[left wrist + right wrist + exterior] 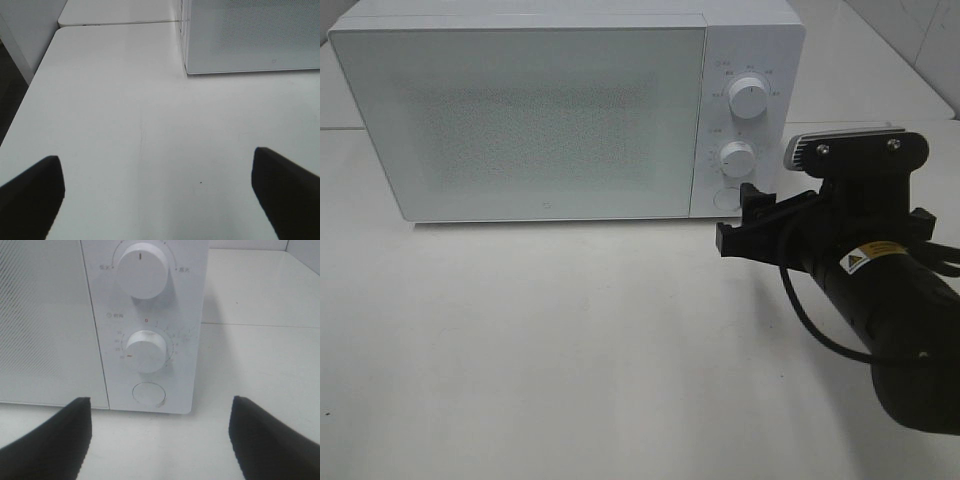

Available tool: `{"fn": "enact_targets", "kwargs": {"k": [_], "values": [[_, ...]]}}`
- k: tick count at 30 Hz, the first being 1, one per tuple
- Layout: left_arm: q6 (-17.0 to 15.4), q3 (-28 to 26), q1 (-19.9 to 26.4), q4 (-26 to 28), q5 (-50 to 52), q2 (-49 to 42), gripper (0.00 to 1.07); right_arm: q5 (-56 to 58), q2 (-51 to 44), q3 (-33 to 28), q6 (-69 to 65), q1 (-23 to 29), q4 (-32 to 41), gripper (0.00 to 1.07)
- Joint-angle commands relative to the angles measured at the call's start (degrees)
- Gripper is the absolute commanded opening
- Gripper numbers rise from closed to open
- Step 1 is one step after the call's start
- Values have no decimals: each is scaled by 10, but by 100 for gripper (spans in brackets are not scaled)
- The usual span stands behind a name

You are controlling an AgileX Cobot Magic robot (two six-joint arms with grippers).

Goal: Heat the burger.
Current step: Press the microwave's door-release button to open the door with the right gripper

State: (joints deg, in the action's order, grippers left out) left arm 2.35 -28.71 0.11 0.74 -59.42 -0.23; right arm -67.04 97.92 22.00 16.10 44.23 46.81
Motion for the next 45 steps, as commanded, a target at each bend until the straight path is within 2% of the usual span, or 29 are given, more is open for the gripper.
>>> {"fn": "enact_targets", "kwargs": {"k": [1,8,12,18,23,24,26,27,28,30,33,36,38,42,44,45], "values": [[-2,2,2,2,5,-13,94,-15,5,1,4,17,14,76],[-2,2,2,2,5,-13,94,-18,10,1,4,51,41,76],[-2,2,2,2,5,-13,94,-16,10,1,-2,53,49,76],[-2,2,2,2,5,-13,94,-3,10,1,-97,53,49,75],[-2,2,2,2,5,-13,94,35,10,1,-271,53,49,74],[-2,2,2,2,5,-13,94,35,10,1,-271,53,49,74],[-2,2,2,2,5,-13,94,51,10,1,-372,53,49,73],[-2,2,2,2,5,-13,94,51,10,1,-372,53,49,73],[-2,2,2,2,5,-13,94,65,10,1,-445,53,49,71],[-2,2,2,2,5,-13,94,73,10,1,-477,53,49,71],[-2,2,2,2,5,-13,94,95,10,1,-647,53,49,66],[-2,2,2,2,5,-13,94,96,10,1,-678,53,48,64],[-2,2,2,2,5,-13,94,98,10,1,-757,53,48,59],[-2,2,2,2,5,-13,94,98,10,1,-827,53,48,51],[-2,2,2,2,5,-13,94,97,10,1,-901,53,49,38],[-2,2,2,2,5,-13,94,97,10,1,-901,53,49,38]]}}
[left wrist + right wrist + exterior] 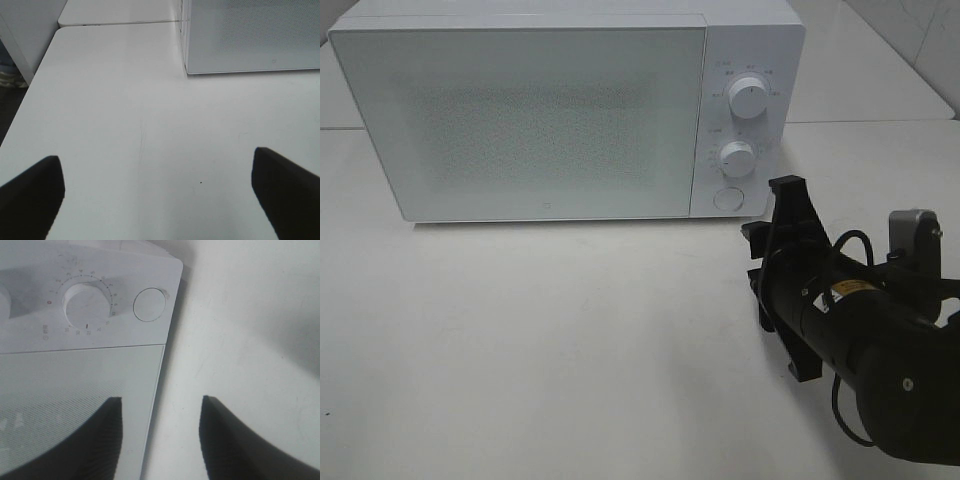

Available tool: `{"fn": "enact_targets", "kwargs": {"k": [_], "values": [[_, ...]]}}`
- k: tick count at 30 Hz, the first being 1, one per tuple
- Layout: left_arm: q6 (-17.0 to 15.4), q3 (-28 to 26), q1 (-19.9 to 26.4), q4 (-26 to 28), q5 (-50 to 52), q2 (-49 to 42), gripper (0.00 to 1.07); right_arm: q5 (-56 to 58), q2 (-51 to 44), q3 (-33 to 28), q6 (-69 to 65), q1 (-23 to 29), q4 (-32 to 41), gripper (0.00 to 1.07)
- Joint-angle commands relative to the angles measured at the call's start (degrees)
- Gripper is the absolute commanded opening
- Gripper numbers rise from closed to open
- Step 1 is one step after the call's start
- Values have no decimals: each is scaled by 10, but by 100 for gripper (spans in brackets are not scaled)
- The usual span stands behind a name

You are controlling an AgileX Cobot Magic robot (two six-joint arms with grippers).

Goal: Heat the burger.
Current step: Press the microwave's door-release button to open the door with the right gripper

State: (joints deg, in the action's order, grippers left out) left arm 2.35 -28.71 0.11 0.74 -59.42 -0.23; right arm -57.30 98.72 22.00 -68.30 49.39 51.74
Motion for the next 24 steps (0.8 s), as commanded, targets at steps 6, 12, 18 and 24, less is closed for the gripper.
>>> {"fn": "enact_targets", "kwargs": {"k": [6,12,18,24], "values": [[-2,2,2,2,5,-13,94,-12,2,1,-140,2,1,16],[-2,2,2,2,5,-13,94,-9,2,1,-144,2,7,0],[-2,2,2,2,5,-13,94,6,2,6,-119,-15,2,0],[-2,2,2,2,5,-13,94,37,2,38,-75,-47,-21,0]]}}
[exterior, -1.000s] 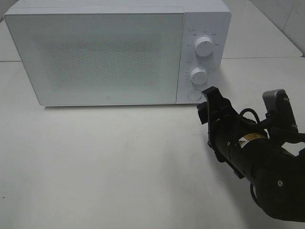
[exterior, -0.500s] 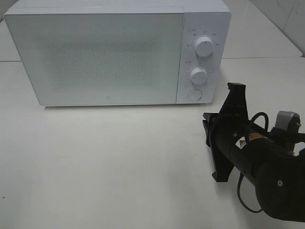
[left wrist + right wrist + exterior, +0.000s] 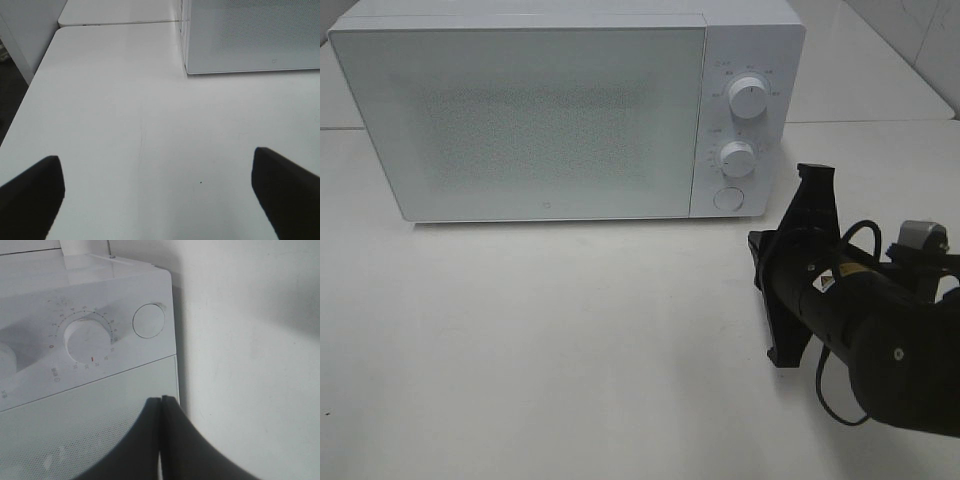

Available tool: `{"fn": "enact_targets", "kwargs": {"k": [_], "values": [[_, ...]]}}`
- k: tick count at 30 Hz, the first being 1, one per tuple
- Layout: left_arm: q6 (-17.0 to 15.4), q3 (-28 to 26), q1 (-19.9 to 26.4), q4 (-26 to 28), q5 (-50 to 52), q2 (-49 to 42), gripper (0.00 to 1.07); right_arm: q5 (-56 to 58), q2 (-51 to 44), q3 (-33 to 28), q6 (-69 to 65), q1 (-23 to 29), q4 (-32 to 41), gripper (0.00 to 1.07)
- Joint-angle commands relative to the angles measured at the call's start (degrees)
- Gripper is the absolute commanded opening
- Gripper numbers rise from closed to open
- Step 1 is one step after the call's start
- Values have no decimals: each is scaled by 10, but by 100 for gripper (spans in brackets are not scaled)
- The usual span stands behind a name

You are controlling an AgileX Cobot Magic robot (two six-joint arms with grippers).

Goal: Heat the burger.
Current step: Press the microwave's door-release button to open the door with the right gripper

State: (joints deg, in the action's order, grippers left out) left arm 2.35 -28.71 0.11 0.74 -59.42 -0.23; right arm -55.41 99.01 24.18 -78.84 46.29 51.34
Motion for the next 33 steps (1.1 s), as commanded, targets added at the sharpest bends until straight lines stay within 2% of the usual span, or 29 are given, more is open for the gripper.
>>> {"fn": "enact_targets", "kwargs": {"k": [1,17,33], "values": [[-2,2,2,2,5,-13,94,23,-1,23,38,-23,-21,0],[-2,2,2,2,5,-13,94,60,85,114,46,-97,-101,0],[-2,2,2,2,5,-13,94,77,150,183,38,-143,-127,0]]}}
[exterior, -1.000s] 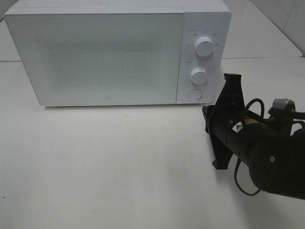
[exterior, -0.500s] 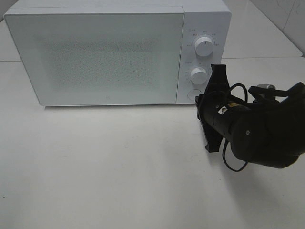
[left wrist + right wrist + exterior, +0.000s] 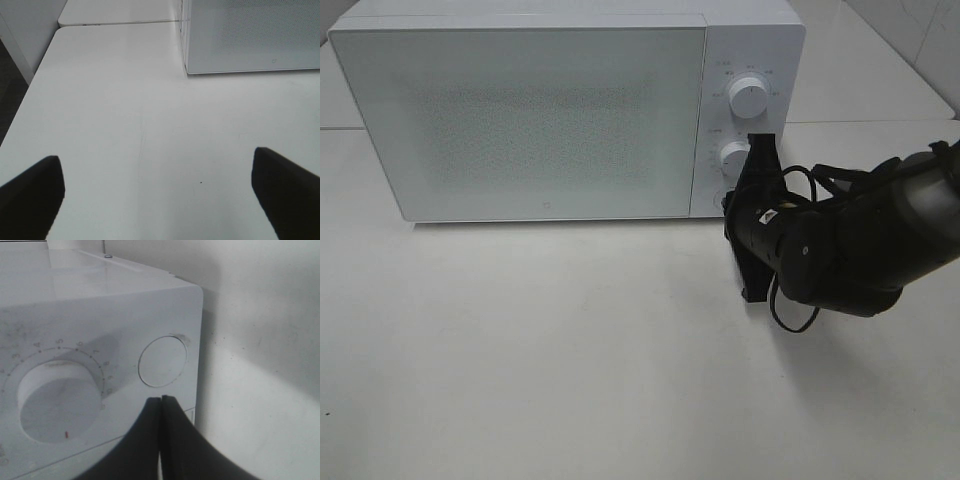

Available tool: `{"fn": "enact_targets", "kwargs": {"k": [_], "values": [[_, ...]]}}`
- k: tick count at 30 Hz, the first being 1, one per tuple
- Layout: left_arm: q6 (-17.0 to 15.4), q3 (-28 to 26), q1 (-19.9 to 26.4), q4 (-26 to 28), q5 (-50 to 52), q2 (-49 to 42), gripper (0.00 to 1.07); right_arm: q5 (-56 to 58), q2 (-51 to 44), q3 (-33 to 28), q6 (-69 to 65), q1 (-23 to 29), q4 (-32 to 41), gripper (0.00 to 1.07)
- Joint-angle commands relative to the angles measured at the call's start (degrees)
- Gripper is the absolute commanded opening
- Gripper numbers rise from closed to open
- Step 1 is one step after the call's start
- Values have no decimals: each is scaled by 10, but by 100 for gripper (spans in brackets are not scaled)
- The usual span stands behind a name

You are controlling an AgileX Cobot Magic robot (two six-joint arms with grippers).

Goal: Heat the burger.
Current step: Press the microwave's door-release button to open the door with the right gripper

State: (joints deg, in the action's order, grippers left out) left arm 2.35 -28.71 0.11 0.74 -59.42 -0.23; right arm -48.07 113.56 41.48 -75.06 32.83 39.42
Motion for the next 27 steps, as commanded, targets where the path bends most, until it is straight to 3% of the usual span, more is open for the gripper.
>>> {"fn": "enact_targets", "kwargs": {"k": [1,27], "values": [[-2,2,2,2,5,-13,94,4,7,13,1,-10,-7,0],[-2,2,2,1,5,-13,94,2,58,73,8,-38,11,0]]}}
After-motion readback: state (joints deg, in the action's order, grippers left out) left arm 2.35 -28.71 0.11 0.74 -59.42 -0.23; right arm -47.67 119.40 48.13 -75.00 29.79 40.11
